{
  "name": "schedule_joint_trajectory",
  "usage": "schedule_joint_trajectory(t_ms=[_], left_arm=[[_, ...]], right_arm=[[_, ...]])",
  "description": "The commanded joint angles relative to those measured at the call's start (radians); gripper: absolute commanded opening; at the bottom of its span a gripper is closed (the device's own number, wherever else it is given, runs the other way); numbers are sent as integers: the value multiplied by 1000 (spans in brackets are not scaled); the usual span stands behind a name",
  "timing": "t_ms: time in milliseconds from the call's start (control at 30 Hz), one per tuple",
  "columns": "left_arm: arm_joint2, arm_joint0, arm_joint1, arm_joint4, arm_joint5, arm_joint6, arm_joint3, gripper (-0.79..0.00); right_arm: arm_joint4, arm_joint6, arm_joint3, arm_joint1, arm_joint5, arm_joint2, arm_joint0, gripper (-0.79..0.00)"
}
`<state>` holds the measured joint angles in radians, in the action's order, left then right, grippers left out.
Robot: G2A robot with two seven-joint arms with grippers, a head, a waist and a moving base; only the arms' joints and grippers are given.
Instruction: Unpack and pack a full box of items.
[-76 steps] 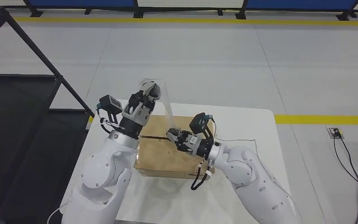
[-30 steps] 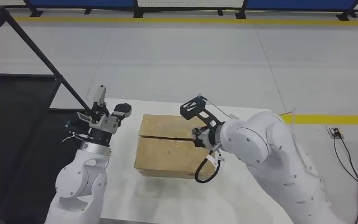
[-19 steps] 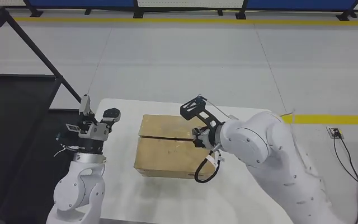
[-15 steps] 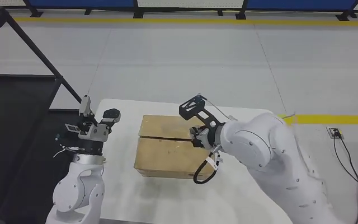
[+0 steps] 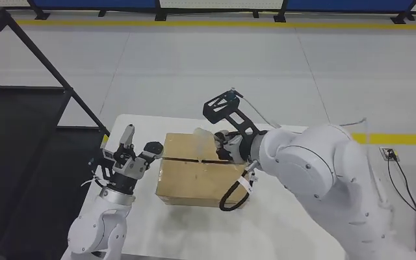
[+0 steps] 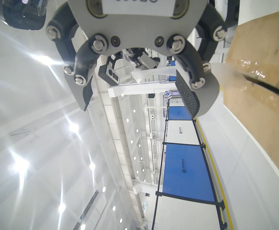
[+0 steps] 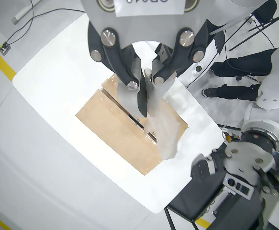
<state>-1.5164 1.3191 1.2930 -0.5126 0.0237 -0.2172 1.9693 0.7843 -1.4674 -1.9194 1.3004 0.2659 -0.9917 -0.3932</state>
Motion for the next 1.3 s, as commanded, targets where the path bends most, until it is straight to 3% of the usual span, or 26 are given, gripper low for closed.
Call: schedule_joint_trajectory(t_ms=[0, 300, 633, 1067, 1267], left_arm=[[-1, 21, -4, 28, 20, -33, 7, 0], [-14, 60, -14, 81, 62, -105, 34, 0], [-11, 67, -15, 59, 48, -99, 31, 0], [101, 64, 6, 22, -58, 29, -39, 0], [150, 57, 12, 46, -74, 28, -66, 0]], right_arm=[[-25, 15, 4, 2, 10, -6, 2, -785], [-104, -52, 46, 4, 35, -16, 64, -785], [-104, 43, -19, -3, 76, -58, 37, -785], [-181, 203, -91, -11, 82, -134, -27, -785], [-163, 240, -104, -11, 123, -128, -19, -785]])
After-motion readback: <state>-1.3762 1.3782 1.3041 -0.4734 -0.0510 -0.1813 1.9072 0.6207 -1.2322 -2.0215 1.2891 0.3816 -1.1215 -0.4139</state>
